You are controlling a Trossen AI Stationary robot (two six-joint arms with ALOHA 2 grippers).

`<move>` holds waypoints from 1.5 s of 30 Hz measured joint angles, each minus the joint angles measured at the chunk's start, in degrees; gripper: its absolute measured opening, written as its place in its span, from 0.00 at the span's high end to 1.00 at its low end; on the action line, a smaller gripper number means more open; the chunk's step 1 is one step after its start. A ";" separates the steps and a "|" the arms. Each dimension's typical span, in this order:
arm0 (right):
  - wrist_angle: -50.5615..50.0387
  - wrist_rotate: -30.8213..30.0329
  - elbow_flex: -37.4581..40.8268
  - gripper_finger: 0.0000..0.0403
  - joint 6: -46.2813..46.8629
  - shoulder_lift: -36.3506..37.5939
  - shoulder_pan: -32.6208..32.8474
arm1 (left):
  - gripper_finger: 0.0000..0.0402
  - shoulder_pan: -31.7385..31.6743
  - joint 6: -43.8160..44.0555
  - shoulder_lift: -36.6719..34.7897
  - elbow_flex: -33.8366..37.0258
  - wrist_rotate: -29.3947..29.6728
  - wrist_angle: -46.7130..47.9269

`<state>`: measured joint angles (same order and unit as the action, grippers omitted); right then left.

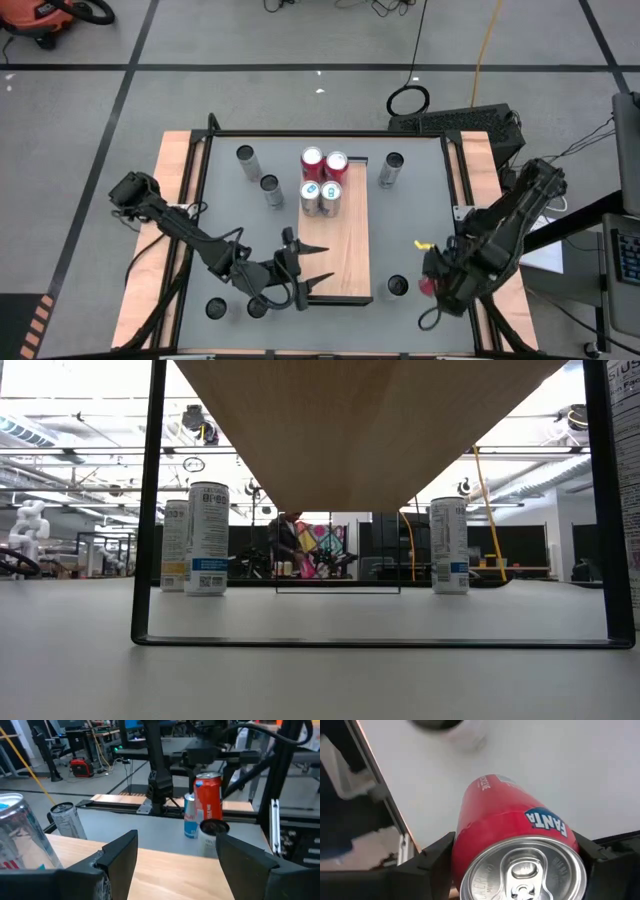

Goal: Place canned beverage on shelf
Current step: Put the orange soda can on the shelf

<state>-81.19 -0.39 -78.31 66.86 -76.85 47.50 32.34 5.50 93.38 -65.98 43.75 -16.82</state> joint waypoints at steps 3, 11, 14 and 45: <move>-2.39 -1.09 -0.06 0.42 1.00 2.98 -1.97 | 0.35 -0.59 -0.29 0.00 0.00 -0.54 -1.70; -4.55 -11.77 -0.06 0.42 2.56 10.38 -7.35 | 0.35 -1.60 -8.62 1.99 -0.04 -5.41 -10.23; -4.19 -16.66 -0.06 0.42 1.39 12.22 -9.01 | 0.35 -1.98 -15.93 4.40 -0.62 -5.60 -16.88; 21.62 -34.26 -5.09 0.42 -21.11 9.90 -10.84 | 0.01 -8.75 -37.03 15.23 -12.85 -1.44 -15.18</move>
<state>-59.57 -34.65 -83.40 45.75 -66.95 36.67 23.59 -31.54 108.62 -78.83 42.30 -32.00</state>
